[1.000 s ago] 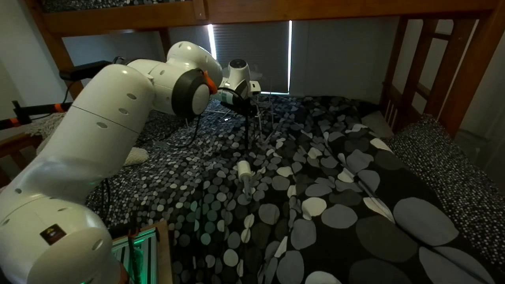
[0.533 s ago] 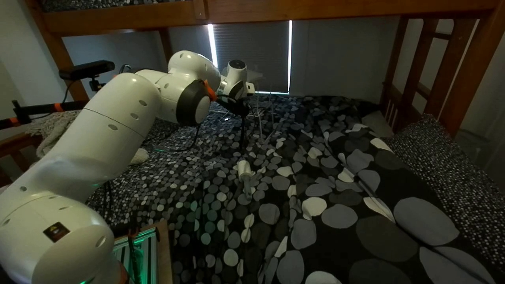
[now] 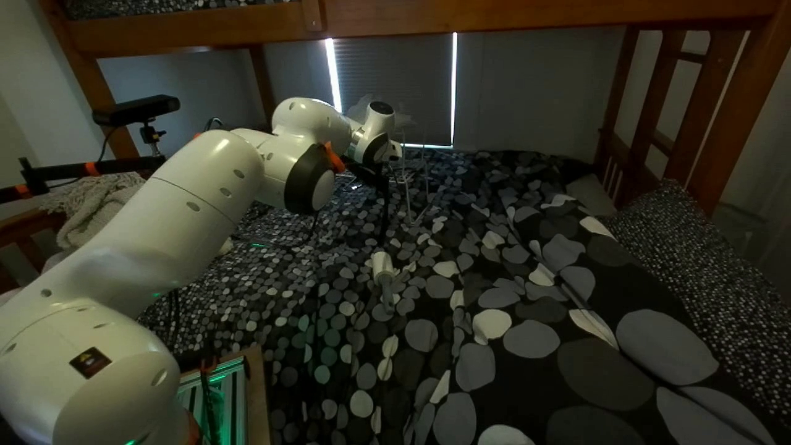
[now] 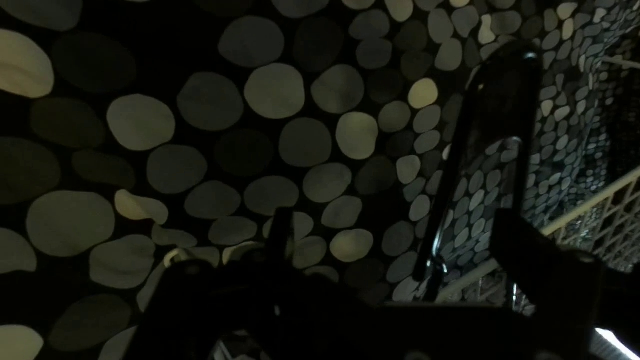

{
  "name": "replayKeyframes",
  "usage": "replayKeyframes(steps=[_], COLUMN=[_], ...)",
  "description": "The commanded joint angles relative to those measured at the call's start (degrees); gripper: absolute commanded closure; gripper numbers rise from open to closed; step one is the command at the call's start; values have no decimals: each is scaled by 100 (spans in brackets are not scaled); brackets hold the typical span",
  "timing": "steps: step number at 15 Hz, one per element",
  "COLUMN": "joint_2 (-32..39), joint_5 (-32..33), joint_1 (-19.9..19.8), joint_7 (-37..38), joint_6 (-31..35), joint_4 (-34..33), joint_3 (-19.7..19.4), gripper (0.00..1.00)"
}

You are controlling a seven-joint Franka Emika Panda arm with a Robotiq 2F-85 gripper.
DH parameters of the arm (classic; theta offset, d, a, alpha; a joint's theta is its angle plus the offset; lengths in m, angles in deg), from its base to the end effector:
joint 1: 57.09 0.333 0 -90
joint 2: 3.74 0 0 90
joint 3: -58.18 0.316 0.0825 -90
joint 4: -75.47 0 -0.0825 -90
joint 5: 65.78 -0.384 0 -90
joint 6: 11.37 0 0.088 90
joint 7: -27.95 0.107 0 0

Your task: Remove the black coat hanger from the rack and put it on the bed

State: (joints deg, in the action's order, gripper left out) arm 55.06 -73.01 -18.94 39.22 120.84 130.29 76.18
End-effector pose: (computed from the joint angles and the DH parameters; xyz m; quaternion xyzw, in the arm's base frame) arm 0.5399 0.6128 0.2951 -0.9363 -0.2488 -0.0542 0.2419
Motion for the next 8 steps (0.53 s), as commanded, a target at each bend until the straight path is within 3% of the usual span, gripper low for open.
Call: replayKeyframes(steps=[1,2,4,8], joint_2=[579,698,875,1020], joint_5=[-97,-102,-80,-47], joint_1=[200,234,302,458], joint_7=[122,64,-28,-3], joint_6=[-126,-118,-124,-275], joint_4=[-751,-895,-1146,-1613], joint_3=[-111,-88,-79,-137], gripper=[3,24,30,61])
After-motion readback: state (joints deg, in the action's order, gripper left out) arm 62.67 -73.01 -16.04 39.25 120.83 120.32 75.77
